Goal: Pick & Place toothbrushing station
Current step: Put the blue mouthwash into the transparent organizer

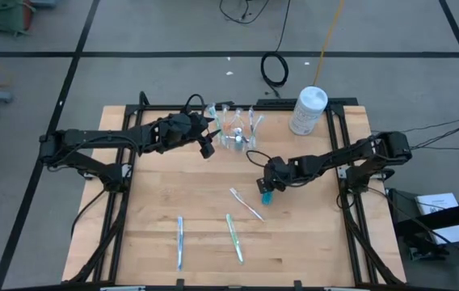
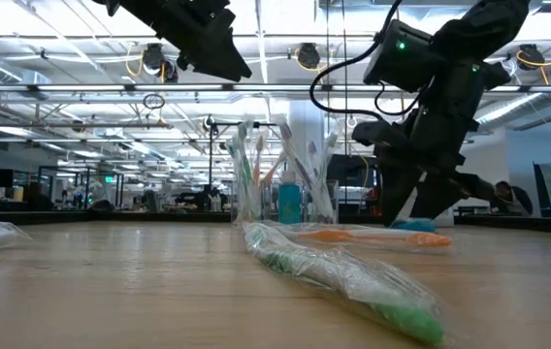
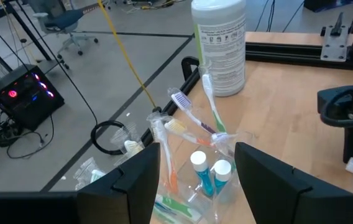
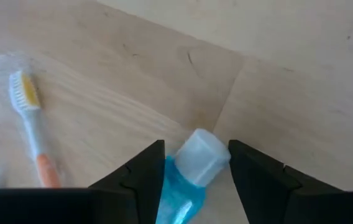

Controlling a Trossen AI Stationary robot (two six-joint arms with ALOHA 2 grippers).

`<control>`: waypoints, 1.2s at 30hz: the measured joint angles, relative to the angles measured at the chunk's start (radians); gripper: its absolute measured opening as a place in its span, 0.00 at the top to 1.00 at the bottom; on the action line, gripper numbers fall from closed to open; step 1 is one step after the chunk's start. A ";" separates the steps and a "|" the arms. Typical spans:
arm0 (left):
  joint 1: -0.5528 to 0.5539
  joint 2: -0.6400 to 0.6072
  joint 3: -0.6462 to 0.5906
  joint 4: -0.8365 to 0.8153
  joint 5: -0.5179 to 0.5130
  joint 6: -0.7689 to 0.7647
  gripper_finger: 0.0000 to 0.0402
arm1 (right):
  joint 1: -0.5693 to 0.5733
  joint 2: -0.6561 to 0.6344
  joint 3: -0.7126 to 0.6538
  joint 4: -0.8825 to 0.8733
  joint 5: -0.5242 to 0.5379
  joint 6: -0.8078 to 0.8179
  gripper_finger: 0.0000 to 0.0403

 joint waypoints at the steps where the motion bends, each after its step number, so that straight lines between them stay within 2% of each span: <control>1: 0.000 0.000 0.000 0.000 0.000 0.000 0.47 | 0.005 0.003 0.001 -0.003 0.007 0.003 0.59; 13: 0.000 0.000 0.000 0.008 0.000 0.001 0.47 | 0.012 0.035 0.000 0.029 0.015 0.001 0.74; 25: 0.000 0.000 0.000 0.010 0.000 0.002 0.47 | 0.012 0.040 -0.003 0.119 0.006 -0.125 0.76; 30: 0.000 0.000 0.000 0.033 0.000 0.002 0.47 | 0.004 0.043 -0.005 0.301 0.007 -0.239 0.76; 36: -0.002 0.000 0.000 0.033 0.064 0.048 0.47 | -0.032 0.042 -0.004 0.633 0.120 -0.516 0.76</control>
